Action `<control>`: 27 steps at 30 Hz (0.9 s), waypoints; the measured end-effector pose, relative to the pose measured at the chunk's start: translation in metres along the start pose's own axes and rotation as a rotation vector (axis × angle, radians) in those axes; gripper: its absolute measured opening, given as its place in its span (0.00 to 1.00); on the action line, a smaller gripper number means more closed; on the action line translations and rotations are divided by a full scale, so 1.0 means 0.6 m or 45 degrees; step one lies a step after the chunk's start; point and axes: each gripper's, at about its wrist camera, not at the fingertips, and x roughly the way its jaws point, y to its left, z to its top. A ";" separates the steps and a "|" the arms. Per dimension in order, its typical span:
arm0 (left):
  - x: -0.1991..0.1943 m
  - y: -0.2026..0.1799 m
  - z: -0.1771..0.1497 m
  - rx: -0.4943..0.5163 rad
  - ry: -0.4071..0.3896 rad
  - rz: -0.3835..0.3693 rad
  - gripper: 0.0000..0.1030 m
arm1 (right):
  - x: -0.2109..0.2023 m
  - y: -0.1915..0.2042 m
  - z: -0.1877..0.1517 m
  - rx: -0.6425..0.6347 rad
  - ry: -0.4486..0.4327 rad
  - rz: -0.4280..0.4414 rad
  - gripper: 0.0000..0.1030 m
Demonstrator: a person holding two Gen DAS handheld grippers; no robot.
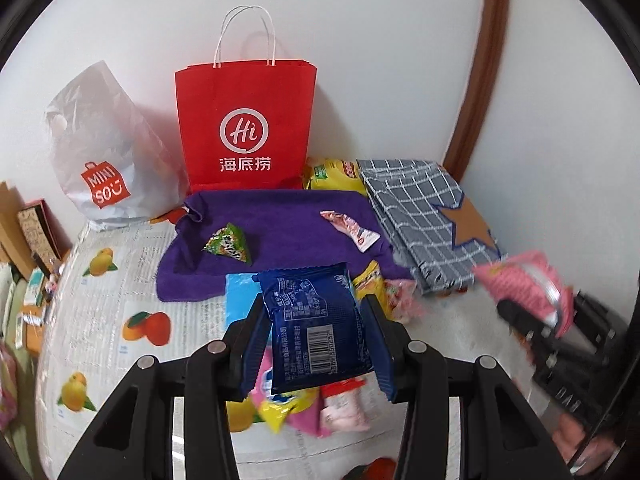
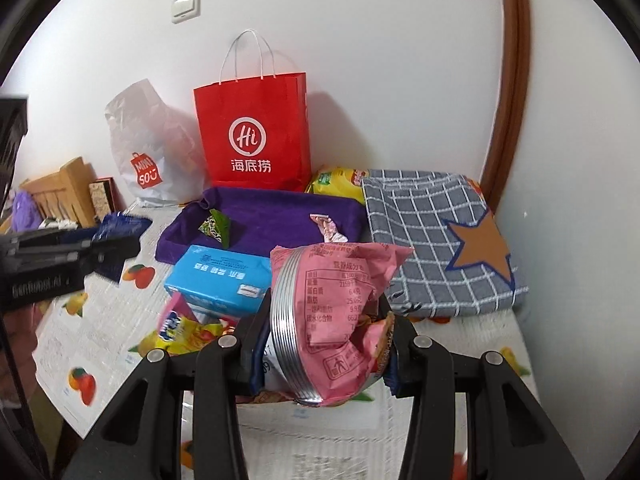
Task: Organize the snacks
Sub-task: 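Lower both held snacks over the purple towel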
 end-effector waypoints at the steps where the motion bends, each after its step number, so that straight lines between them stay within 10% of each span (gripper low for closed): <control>1: 0.002 -0.004 0.004 -0.022 -0.001 -0.006 0.43 | 0.007 -0.009 0.001 -0.009 0.012 0.014 0.43; 27: 0.052 0.136 0.066 0.034 0.027 0.011 0.43 | 0.084 0.048 0.047 0.155 0.071 -0.100 0.43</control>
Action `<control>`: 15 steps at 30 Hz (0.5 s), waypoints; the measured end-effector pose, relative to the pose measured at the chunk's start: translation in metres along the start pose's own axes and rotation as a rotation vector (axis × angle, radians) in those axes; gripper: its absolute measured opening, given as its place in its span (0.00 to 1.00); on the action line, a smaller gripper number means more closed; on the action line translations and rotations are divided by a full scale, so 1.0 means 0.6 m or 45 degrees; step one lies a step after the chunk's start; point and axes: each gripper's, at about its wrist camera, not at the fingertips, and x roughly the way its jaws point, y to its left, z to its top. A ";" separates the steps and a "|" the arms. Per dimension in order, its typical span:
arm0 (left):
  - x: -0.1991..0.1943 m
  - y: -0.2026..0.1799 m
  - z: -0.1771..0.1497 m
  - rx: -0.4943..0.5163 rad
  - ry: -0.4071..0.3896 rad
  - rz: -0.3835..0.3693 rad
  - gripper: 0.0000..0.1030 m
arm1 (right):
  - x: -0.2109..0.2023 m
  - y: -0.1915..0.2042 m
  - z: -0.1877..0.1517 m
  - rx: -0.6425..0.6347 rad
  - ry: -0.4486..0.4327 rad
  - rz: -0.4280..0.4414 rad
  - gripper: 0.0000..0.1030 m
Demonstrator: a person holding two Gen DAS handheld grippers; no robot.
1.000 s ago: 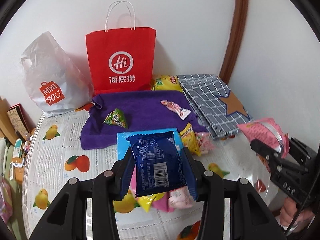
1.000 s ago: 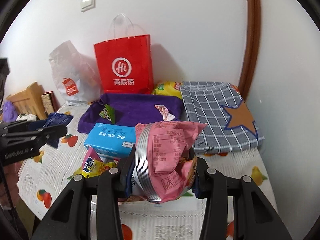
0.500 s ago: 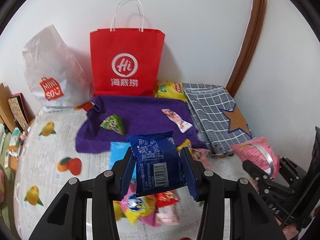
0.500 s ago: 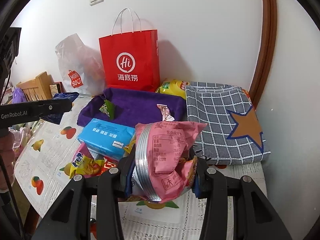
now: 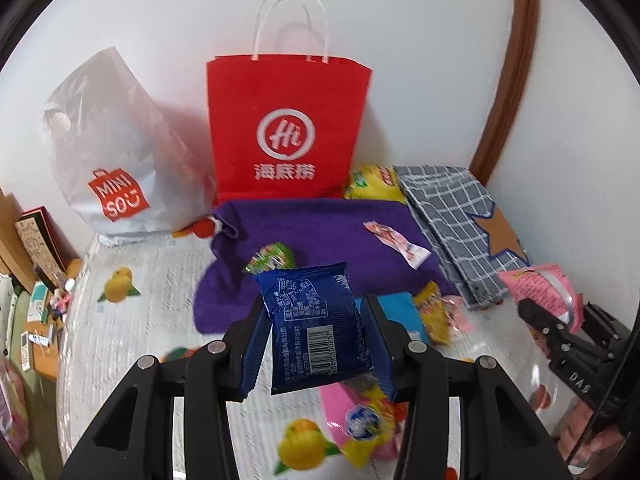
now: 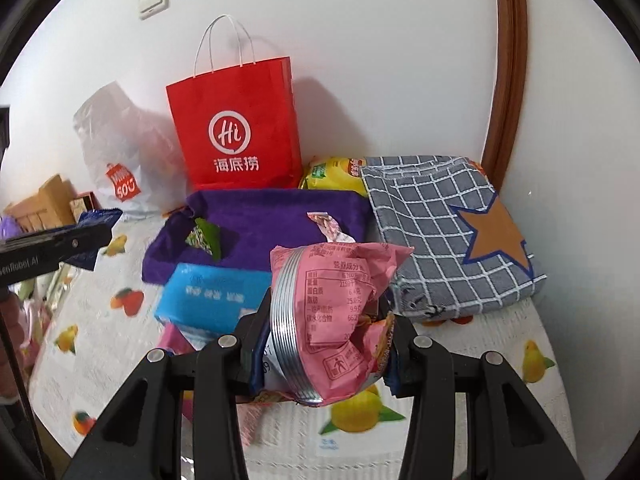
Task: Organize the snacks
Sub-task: 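Lower both held snacks over the purple towel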
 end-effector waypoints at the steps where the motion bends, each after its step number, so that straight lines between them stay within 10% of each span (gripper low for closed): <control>1: 0.006 0.006 0.004 -0.006 -0.005 -0.001 0.43 | 0.006 0.006 0.009 -0.012 -0.005 -0.006 0.43; 15: 0.135 0.045 0.075 -0.019 0.029 0.012 0.43 | 0.149 0.026 0.124 -0.026 -0.028 0.051 0.43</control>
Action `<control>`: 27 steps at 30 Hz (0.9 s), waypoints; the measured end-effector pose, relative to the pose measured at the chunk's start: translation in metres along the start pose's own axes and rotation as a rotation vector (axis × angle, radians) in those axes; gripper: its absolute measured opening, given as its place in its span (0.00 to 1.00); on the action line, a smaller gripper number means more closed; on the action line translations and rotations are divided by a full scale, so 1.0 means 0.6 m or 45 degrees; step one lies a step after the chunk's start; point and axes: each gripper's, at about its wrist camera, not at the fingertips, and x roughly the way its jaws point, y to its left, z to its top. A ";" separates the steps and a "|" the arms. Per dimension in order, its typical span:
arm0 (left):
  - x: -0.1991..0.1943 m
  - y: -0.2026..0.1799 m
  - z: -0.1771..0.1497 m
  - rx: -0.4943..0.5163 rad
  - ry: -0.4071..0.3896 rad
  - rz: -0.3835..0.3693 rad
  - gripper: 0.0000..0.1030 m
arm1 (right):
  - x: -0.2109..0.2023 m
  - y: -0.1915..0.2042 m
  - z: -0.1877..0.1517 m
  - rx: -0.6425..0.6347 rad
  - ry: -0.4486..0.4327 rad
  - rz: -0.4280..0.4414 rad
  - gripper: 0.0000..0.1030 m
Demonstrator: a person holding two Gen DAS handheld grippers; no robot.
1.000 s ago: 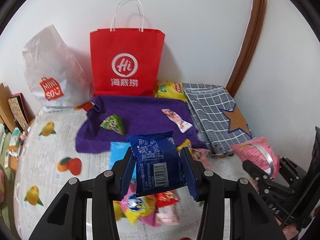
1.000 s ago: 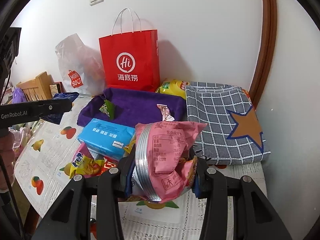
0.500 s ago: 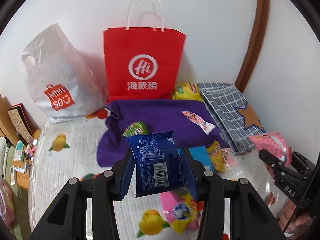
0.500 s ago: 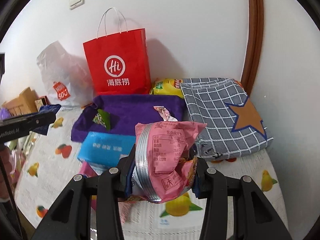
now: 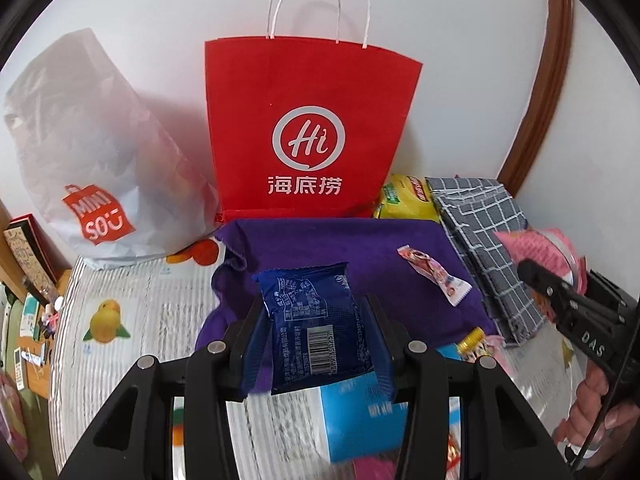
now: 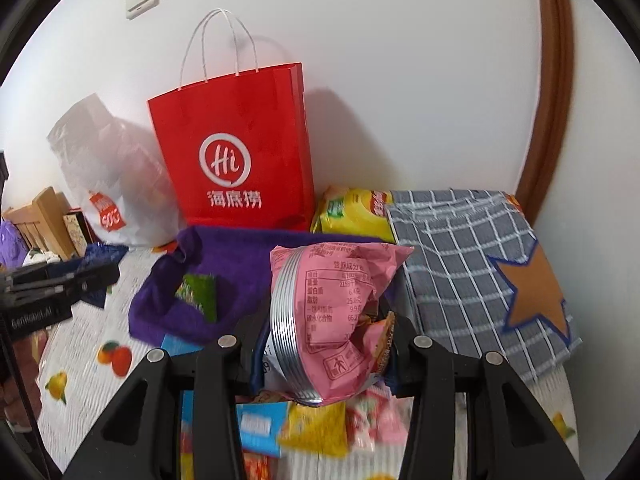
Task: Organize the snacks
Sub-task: 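Lower both held snacks over the purple towel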
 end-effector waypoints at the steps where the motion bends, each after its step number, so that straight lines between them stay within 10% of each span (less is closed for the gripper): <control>1: 0.010 0.000 0.006 0.001 0.000 -0.004 0.43 | 0.015 -0.001 0.010 0.009 0.003 0.007 0.43; 27: 0.193 0.007 0.023 -0.001 0.238 -0.014 0.43 | 0.228 -0.004 0.008 -0.099 0.238 0.051 0.43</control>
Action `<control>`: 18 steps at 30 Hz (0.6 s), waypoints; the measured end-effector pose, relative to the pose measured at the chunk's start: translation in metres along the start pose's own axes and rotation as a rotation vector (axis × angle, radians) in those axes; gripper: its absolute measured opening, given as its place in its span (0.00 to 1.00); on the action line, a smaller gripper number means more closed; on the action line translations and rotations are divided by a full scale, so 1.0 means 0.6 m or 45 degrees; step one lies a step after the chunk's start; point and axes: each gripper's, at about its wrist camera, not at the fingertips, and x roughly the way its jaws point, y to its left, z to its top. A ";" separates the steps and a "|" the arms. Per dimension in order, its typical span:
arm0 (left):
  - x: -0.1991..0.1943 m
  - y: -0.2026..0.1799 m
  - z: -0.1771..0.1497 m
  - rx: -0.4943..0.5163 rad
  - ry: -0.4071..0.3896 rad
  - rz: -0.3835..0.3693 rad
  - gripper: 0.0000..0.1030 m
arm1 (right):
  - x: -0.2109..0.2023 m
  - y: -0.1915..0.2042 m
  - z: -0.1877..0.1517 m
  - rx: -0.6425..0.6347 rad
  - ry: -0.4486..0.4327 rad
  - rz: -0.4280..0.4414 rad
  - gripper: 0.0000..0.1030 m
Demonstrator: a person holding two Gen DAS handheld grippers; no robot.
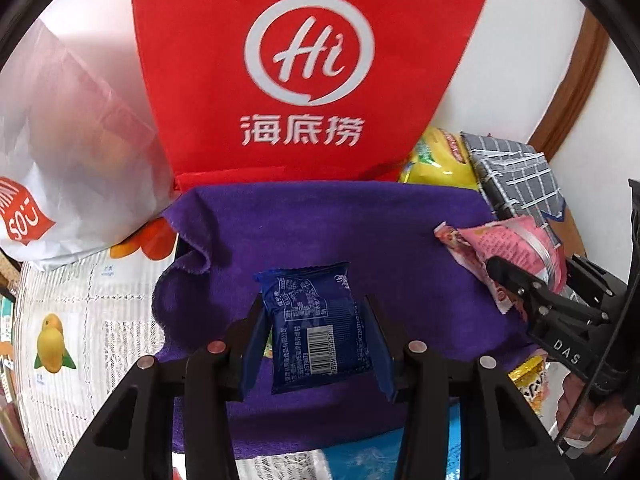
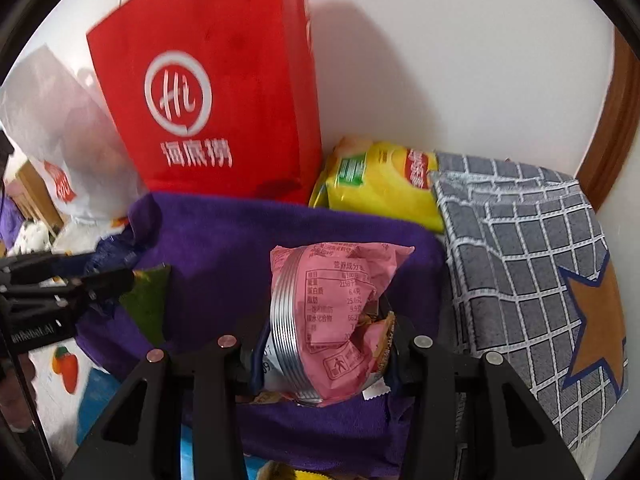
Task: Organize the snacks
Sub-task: 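Lower both held snacks over the purple towel, then open the left tool to drop the blue packet while the right tool releases the pink bag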
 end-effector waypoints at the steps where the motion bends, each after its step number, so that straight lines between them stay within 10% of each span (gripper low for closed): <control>1: 0.002 0.001 0.000 -0.001 0.001 0.006 0.43 | 0.006 0.001 -0.001 -0.002 0.014 0.000 0.43; 18: 0.020 0.014 -0.001 -0.026 0.021 0.004 0.43 | 0.058 0.013 -0.019 -0.058 0.137 -0.029 0.43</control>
